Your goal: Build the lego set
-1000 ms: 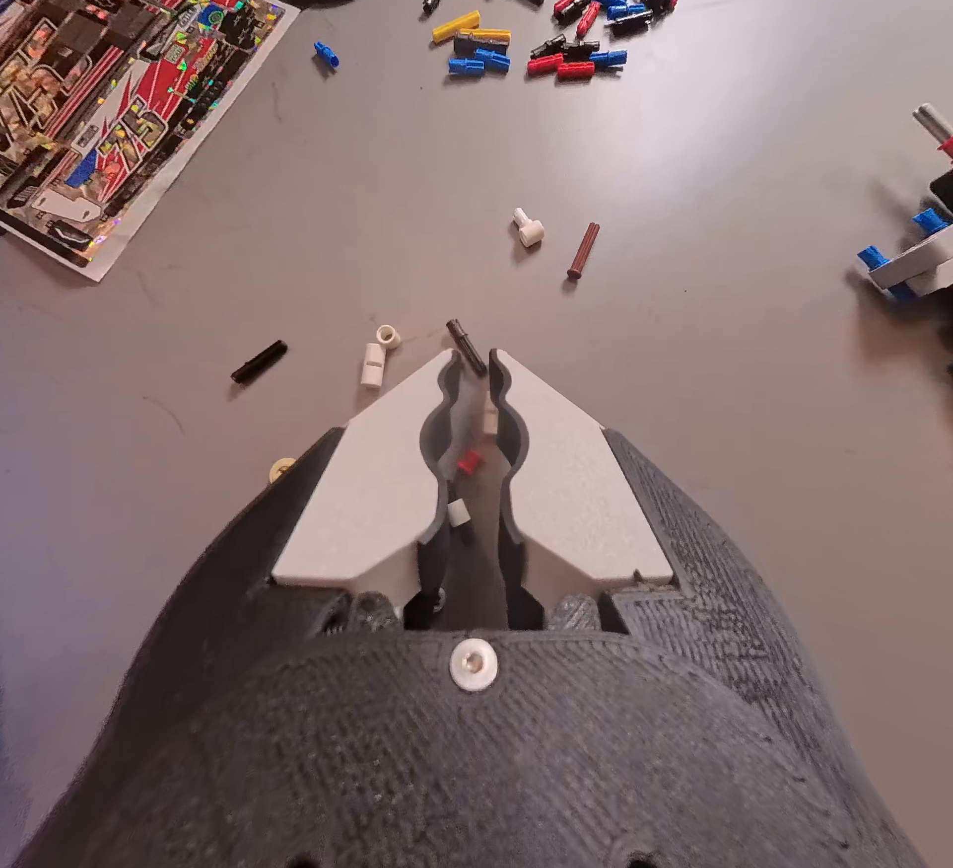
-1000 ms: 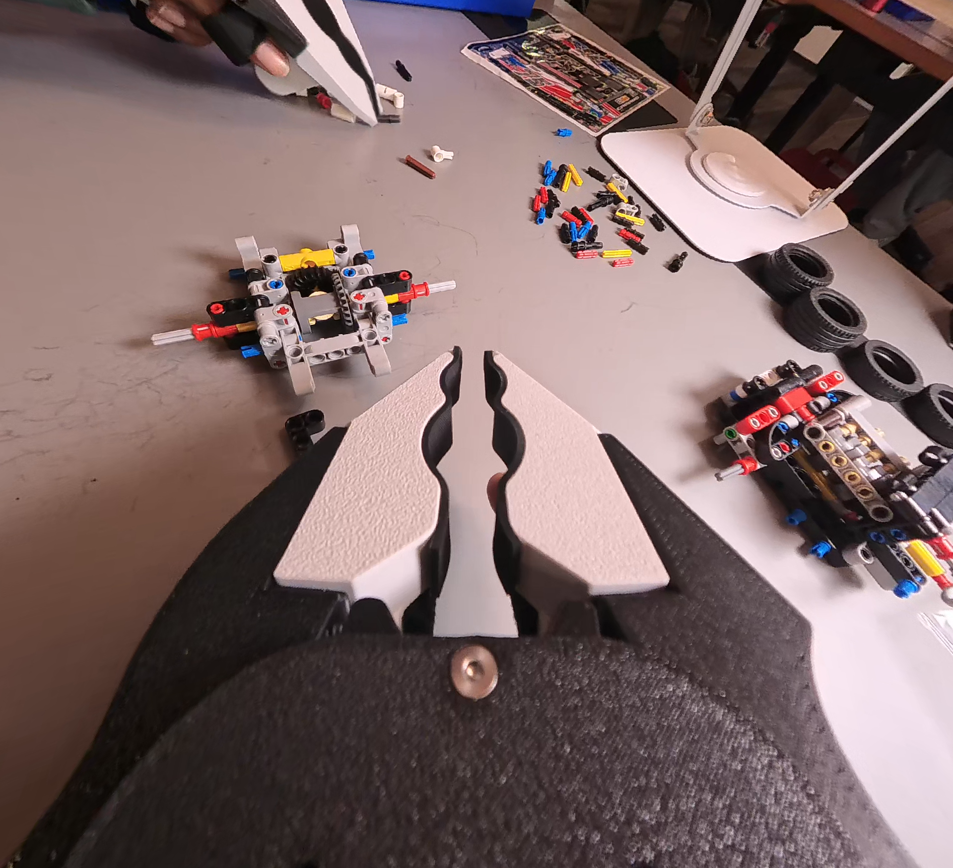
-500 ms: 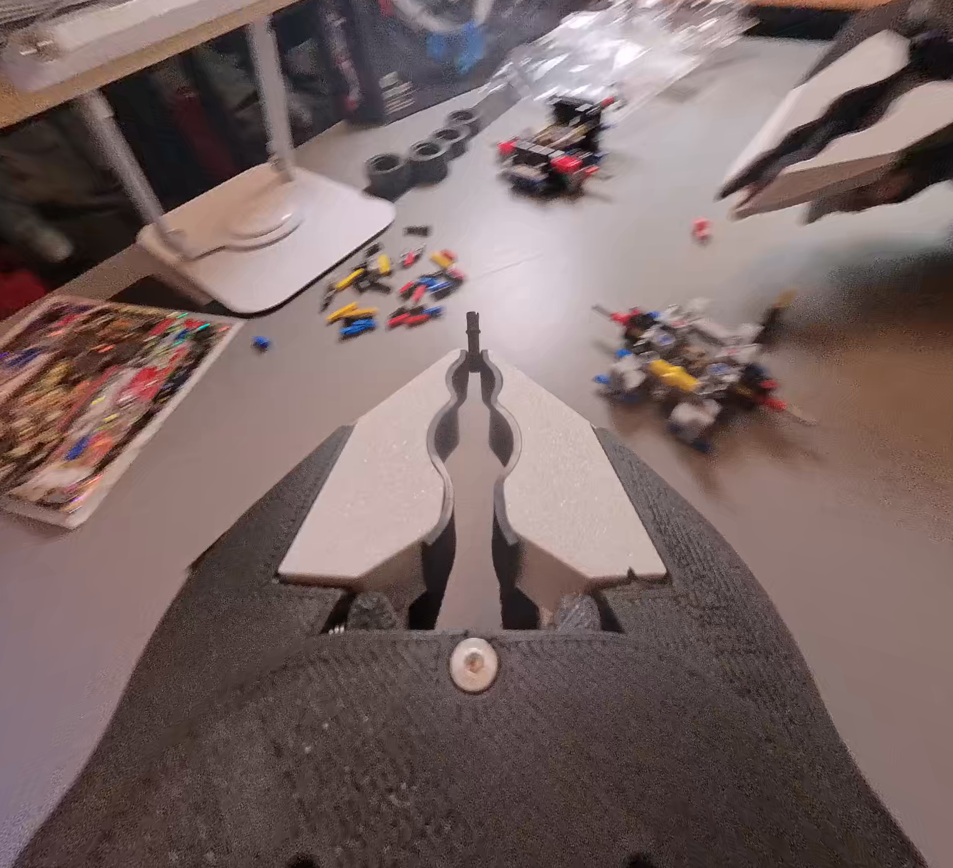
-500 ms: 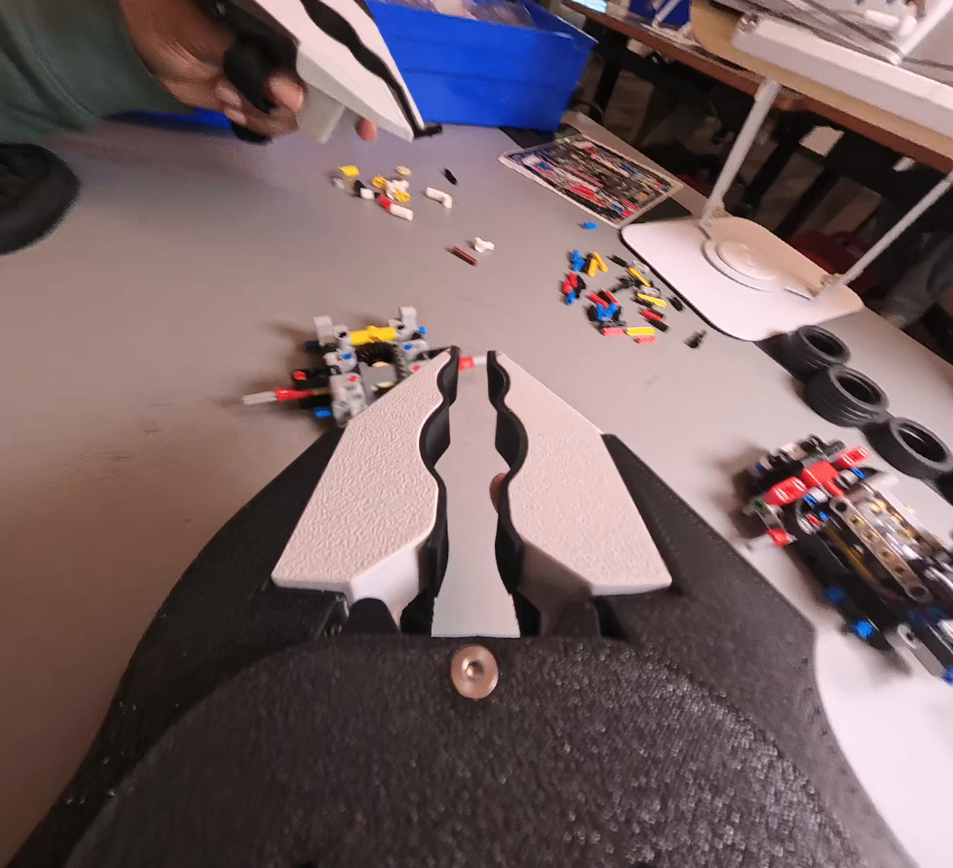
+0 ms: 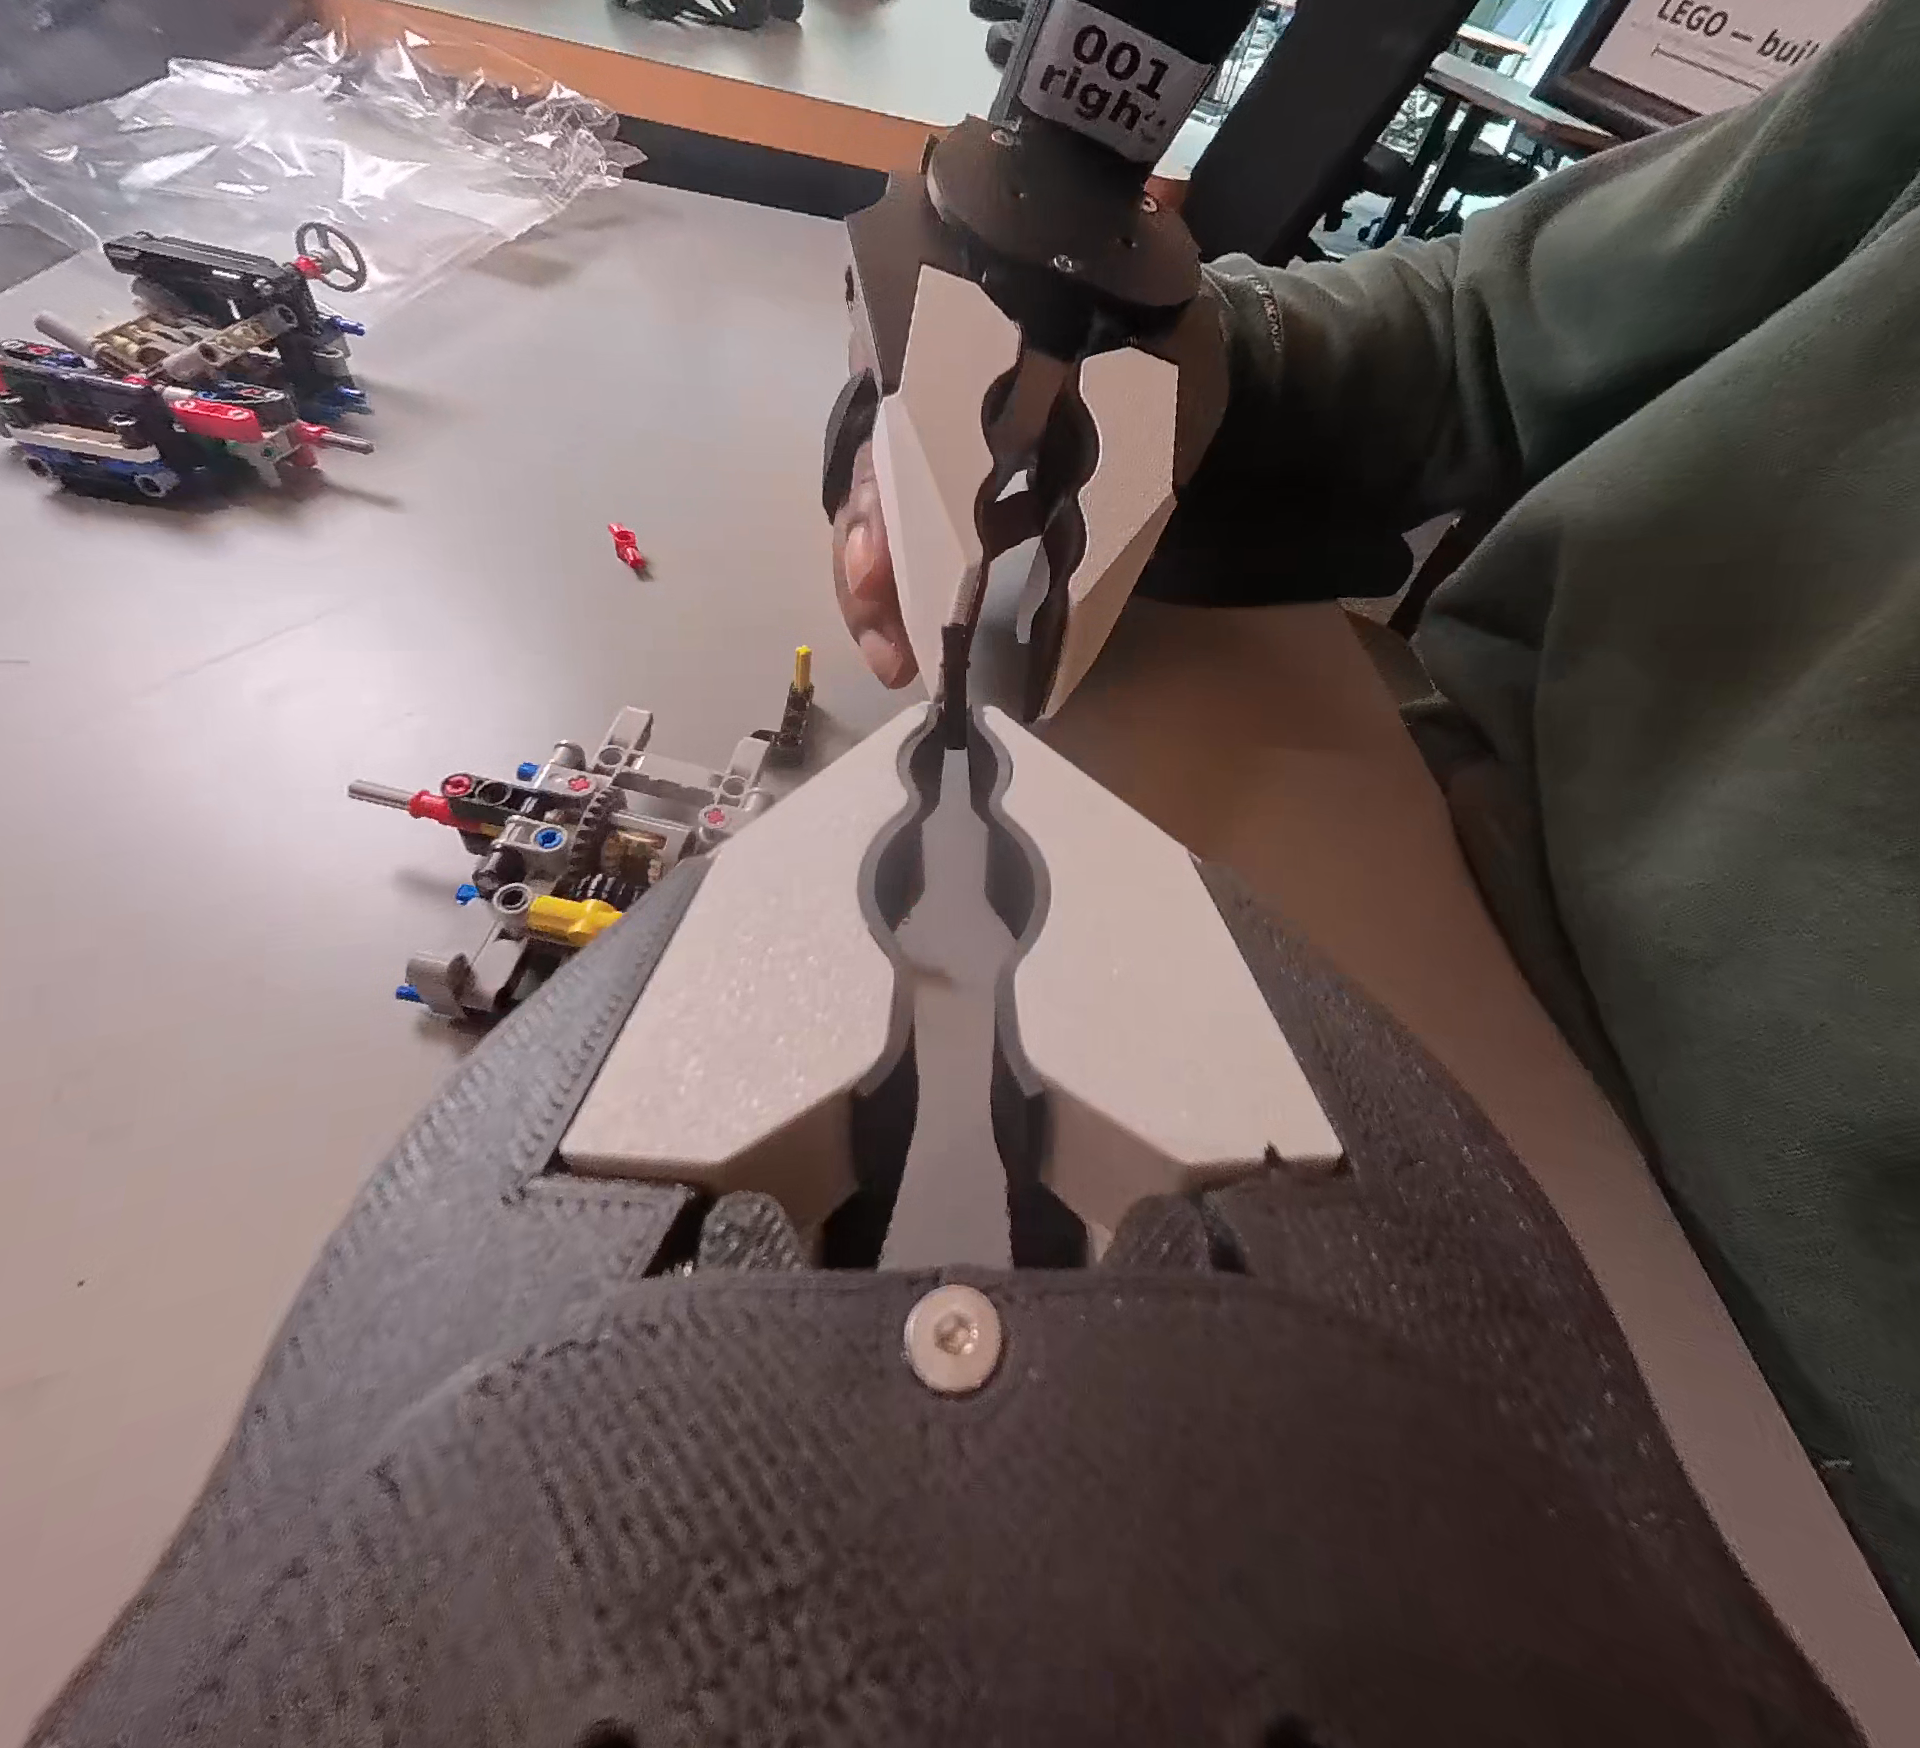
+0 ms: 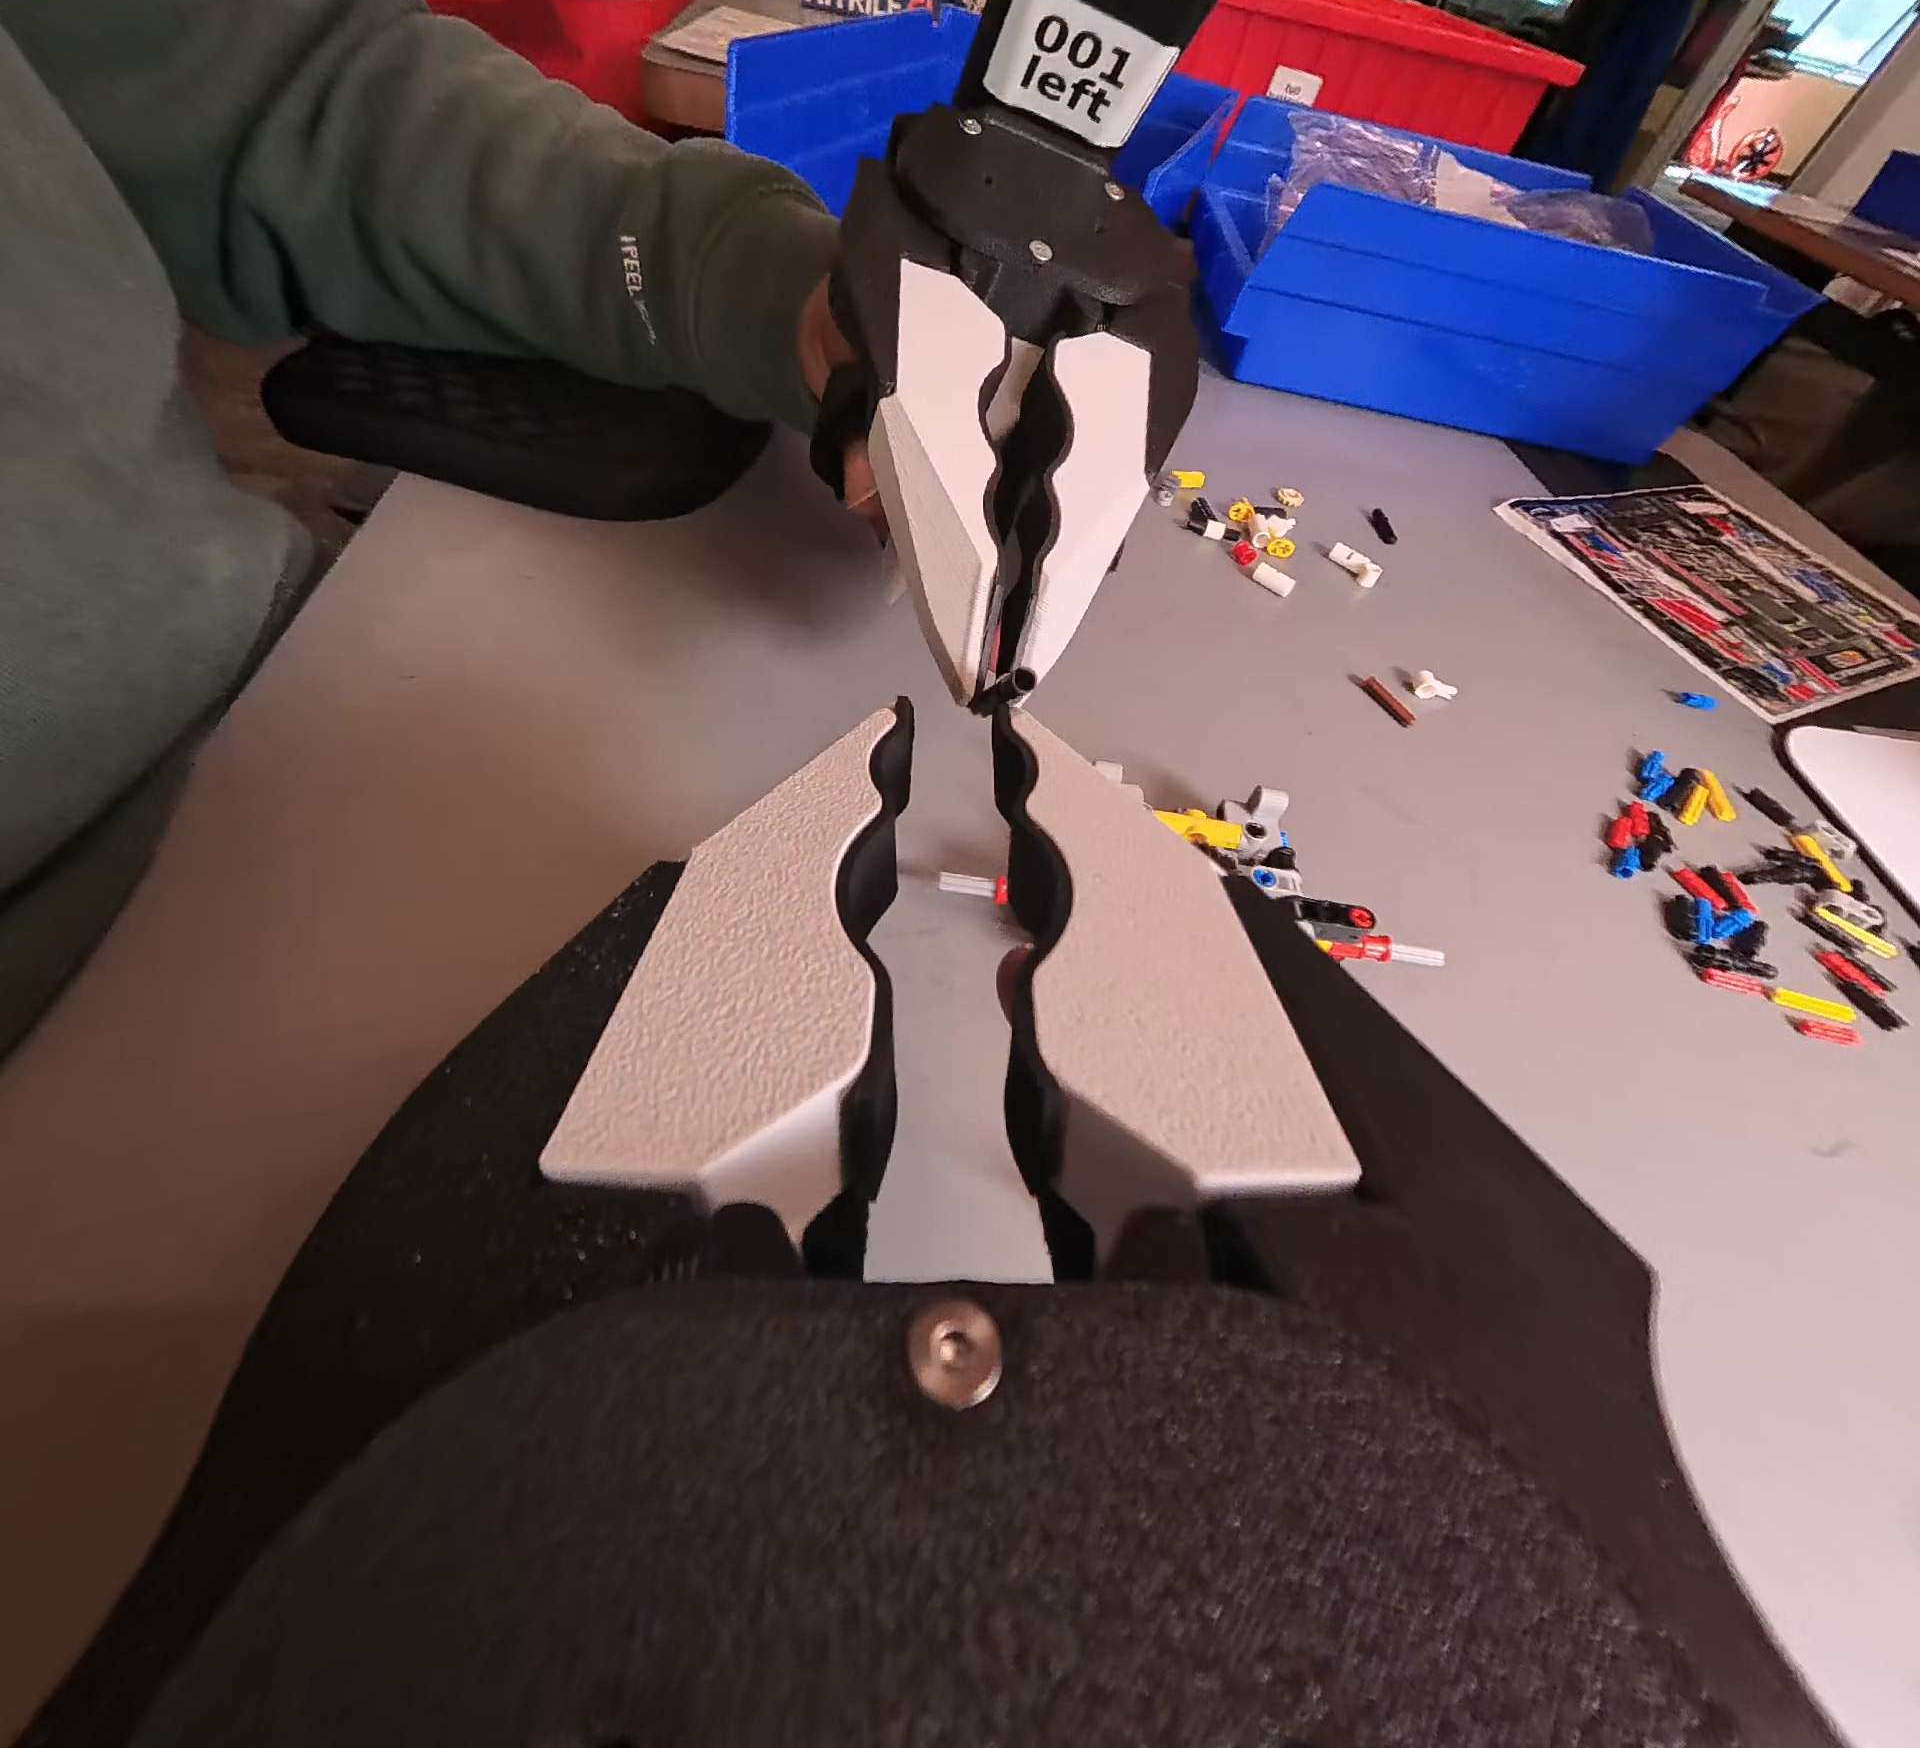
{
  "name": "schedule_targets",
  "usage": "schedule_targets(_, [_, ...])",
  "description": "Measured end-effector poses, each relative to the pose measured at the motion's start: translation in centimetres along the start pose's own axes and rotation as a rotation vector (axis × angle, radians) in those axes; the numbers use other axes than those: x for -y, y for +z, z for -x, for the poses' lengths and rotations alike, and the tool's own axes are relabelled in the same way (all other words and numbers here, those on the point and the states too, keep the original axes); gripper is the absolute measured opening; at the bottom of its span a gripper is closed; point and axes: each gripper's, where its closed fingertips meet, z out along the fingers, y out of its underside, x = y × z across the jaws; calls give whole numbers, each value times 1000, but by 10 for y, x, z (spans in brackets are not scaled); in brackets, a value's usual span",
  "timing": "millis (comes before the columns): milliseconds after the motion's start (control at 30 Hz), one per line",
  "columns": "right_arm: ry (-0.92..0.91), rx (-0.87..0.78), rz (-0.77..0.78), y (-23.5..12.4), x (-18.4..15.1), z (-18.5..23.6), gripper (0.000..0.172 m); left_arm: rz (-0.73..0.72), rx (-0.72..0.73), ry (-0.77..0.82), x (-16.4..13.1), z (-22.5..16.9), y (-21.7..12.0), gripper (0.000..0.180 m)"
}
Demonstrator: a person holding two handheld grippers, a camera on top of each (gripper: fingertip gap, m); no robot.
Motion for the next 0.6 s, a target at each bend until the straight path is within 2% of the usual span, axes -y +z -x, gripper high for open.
schedule_targets(233, [45,9,-42,-6,6,-2,13,30,-5,21,-5,-6,4,3])
schedule_targets(400, [66,52,-33,-5,4,3,3,51,-28,15,-10,-10,10,3])
schedule_targets(600, [121,-1,-15,-15,-1,-15,3,69,76,-1,-16,9,8,8])
